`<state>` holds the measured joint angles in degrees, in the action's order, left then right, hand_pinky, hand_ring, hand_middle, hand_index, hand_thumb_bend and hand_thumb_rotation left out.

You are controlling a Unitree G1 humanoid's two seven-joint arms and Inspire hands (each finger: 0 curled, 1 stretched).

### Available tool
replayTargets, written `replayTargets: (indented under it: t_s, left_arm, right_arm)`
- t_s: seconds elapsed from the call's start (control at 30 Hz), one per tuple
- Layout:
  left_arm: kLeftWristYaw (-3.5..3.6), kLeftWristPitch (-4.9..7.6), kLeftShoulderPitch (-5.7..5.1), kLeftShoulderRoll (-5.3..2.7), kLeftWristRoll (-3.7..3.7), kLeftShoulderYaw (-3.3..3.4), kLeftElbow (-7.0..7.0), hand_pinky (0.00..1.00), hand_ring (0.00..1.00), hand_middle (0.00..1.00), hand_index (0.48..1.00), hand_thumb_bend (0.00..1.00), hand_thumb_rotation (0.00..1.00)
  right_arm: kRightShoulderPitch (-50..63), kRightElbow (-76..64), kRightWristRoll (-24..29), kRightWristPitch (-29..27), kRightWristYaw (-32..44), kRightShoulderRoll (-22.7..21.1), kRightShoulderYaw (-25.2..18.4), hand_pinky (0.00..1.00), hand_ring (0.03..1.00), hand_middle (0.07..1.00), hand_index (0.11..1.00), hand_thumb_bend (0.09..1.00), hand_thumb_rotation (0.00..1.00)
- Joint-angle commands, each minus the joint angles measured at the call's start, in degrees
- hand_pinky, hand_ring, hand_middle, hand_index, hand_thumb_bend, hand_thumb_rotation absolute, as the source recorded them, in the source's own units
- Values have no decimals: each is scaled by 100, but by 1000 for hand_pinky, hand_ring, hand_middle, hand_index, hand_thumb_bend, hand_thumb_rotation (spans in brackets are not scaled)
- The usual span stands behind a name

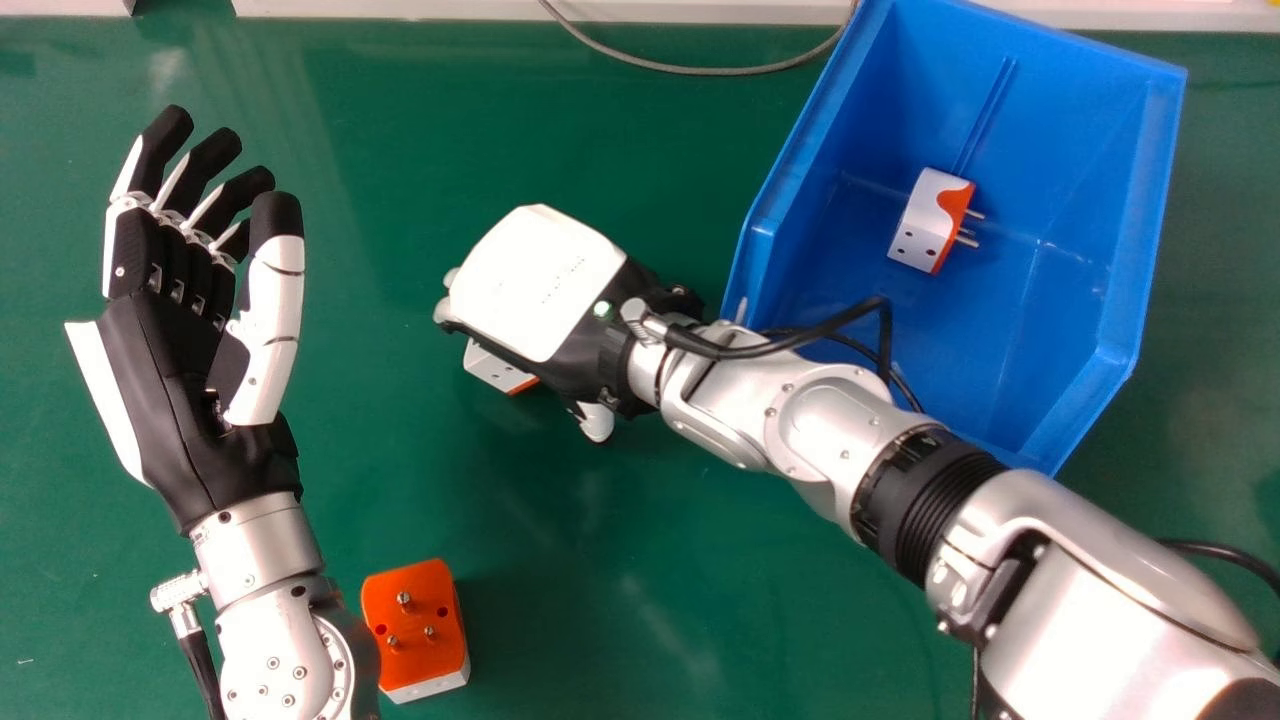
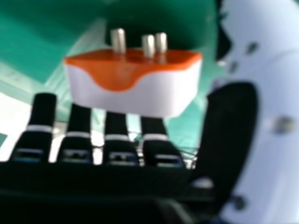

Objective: Pick all objects and put in blue box

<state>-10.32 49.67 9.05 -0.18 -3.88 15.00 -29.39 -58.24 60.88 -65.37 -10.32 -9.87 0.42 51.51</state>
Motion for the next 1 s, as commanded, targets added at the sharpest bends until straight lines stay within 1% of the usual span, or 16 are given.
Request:
replayTargets:
  t_s: [0.0, 0.1, 0.23, 0.37, 0.47, 0.53, 0.63, 0.8, 0.87, 0.97]
  left_arm:
    - [-4, 133, 9, -18, 44, -2, 90, 640, 704, 766, 800, 622, 411]
    - [-21, 127, -3, -5, 65, 10, 93, 641, 703, 766, 799, 623, 410]
    - [-10, 114, -11, 13, 39, 30, 89, 641, 701, 765, 799, 621, 409]
    - [-13, 89, -44, 9, 59, 21, 154, 642, 702, 767, 800, 619, 410]
    - [-14, 64, -58, -3, 26, 28, 187, 646, 705, 769, 802, 621, 410]
    - [-21, 63, -60, -1, 23, 37, 194, 646, 705, 768, 801, 623, 409]
    - [-5, 70, -72, 12, 16, 35, 226, 644, 705, 767, 800, 625, 408]
    - [24, 63, -86, 15, -26, 29, 252, 641, 704, 768, 798, 631, 408]
    - [37, 48, -92, 10, -52, 24, 264, 642, 705, 768, 798, 634, 407]
    - [3, 29, -92, 0, -28, 34, 261, 642, 706, 769, 798, 638, 406]
  right_arm:
    - [-290, 87, 89, -10, -3, 96, -3, 758, 865, 876, 818, 755, 64]
    - [-376, 207, 83, -10, -2, 148, 9, 759, 867, 877, 825, 756, 76]
    - [-486, 342, 96, -11, -5, 225, 4, 760, 871, 880, 831, 758, 85]
    - [-587, 476, 106, -44, -68, 273, -1, 764, 877, 885, 834, 746, 90]
    - [-642, 512, 146, -83, -127, 255, -45, 763, 881, 885, 831, 746, 88]
    - [-693, 559, 152, -104, -146, 243, -46, 763, 883, 886, 828, 741, 86]
    - [-755, 673, 139, -99, -184, 252, -26, 762, 884, 885, 824, 737, 78]
    - [-755, 777, 62, -68, -377, 229, 50, 757, 874, 873, 802, 724, 71]
    - [-754, 809, 49, -101, -425, 210, 82, 748, 865, 866, 790, 735, 69]
    - [-763, 825, 63, -81, -393, 231, 111, 730, 848, 849, 764, 758, 61]
